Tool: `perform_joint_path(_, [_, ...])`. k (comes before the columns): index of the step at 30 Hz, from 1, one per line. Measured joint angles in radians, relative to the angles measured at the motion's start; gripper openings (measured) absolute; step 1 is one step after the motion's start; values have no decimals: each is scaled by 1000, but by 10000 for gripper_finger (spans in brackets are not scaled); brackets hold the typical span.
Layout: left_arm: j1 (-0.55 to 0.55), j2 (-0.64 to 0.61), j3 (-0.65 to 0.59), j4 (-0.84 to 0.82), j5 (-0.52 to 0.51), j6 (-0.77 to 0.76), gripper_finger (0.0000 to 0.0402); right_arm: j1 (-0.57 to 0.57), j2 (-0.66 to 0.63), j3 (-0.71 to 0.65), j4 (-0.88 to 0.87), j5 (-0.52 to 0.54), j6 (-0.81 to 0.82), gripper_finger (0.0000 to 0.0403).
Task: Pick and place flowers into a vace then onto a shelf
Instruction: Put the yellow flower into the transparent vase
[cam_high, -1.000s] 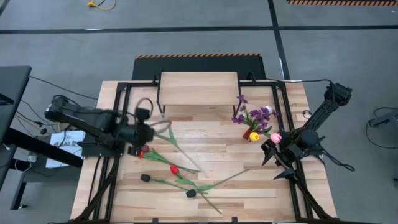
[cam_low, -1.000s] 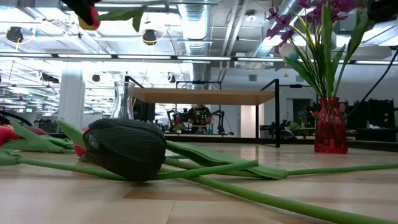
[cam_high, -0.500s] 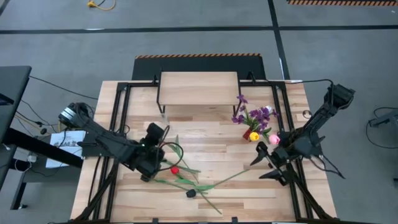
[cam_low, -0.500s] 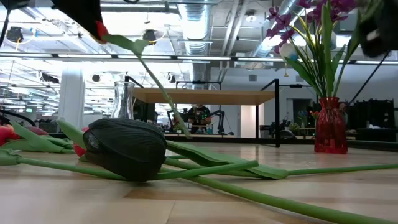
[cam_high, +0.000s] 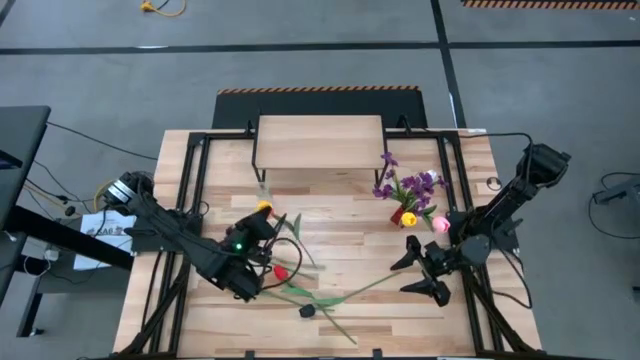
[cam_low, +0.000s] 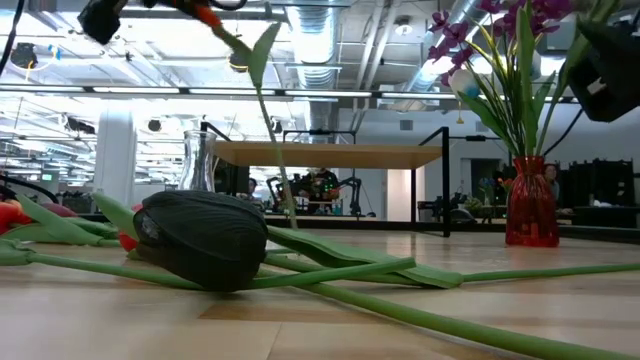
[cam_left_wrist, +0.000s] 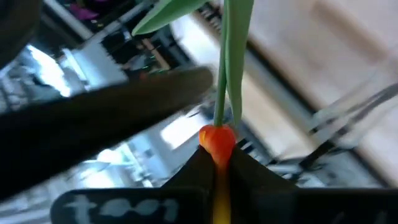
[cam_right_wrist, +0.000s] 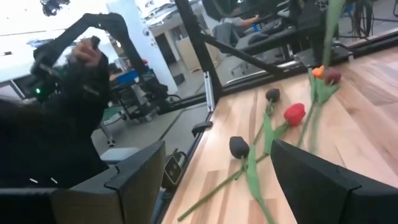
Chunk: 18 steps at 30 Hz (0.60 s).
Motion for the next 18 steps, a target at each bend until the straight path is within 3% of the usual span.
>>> perform_joint_path(6, [-6, -47, 101, -174, -80, -72, 0, 0, 72, 40, -1, 0, 0, 286])
perform_joint_path(9, [-8, -107, 139, -175, -85, 29, 0, -2, 98, 53, -1, 1, 0, 286])
perform_joint_path(12, [-7, -176, 151, -175, -152, 131, 0, -8, 119, 64, 0, 2, 0, 286])
perform_joint_path(18, [11, -359, 173, -174, -115, 211, 0, -34, 160, 88, 0, 3, 1, 286])
